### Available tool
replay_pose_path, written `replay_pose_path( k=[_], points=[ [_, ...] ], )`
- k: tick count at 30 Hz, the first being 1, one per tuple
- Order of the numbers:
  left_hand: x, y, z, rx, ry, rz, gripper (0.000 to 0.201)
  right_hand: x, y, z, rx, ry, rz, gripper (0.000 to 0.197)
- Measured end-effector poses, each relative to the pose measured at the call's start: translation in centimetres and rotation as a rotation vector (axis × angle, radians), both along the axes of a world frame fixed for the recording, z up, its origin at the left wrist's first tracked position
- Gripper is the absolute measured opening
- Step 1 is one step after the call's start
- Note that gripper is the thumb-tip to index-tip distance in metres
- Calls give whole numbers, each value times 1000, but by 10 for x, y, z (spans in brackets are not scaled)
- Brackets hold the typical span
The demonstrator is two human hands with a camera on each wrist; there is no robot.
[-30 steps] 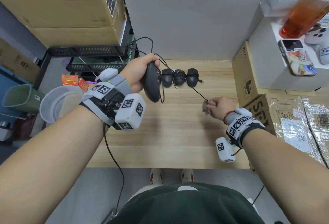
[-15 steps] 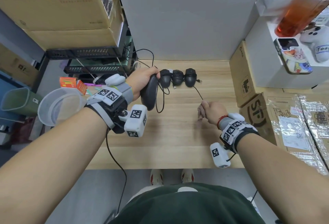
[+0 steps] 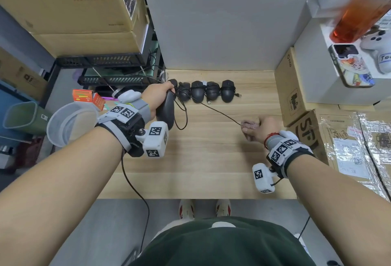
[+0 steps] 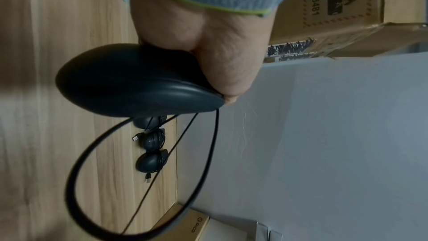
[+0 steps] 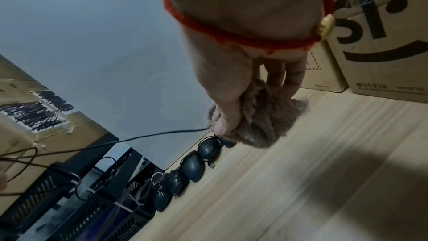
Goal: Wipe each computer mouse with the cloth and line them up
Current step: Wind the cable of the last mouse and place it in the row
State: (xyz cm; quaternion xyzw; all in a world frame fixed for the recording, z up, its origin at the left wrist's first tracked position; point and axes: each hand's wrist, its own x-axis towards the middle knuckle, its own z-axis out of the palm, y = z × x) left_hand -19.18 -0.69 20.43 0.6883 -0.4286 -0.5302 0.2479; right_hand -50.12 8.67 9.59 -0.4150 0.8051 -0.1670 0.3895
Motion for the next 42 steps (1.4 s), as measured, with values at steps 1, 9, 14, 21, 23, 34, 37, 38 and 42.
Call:
replay_pose_path(
  k=[1, 9, 14, 21, 23, 34, 37, 38, 42],
  points=[
    [-1, 1, 0, -2, -11, -9, 29, 1, -1, 1, -4, 12, -20, 29],
    [-18, 6, -3, -50, -109, -106, 28, 0, -7, -4, 68, 149, 22, 10],
    [-26, 9, -6, -65, -101, -226, 34, 8, 0, 2, 76, 75, 132, 8],
    [-37, 15, -7, -65, -86, -228, 36, 23, 1, 1, 119, 66, 278, 42],
    [-40, 17, -8, -60, -101, -252, 47, 32, -4, 13, 1, 31, 269, 43],
    [-54, 22, -9, 172, 220, -219, 55, 90, -29, 89, -157, -570, 342, 43],
    [-56, 24, -7, 197, 283, -219, 25, 93, -28, 86, -132, -648, 311, 31],
    [-56, 26, -7, 198, 303, -207, 22, 93, -28, 85, -126, -674, 295, 28],
    [-58, 27, -7, 187, 381, -131, 29, 94, -30, 86, -146, -679, 255, 20]
  ],
)
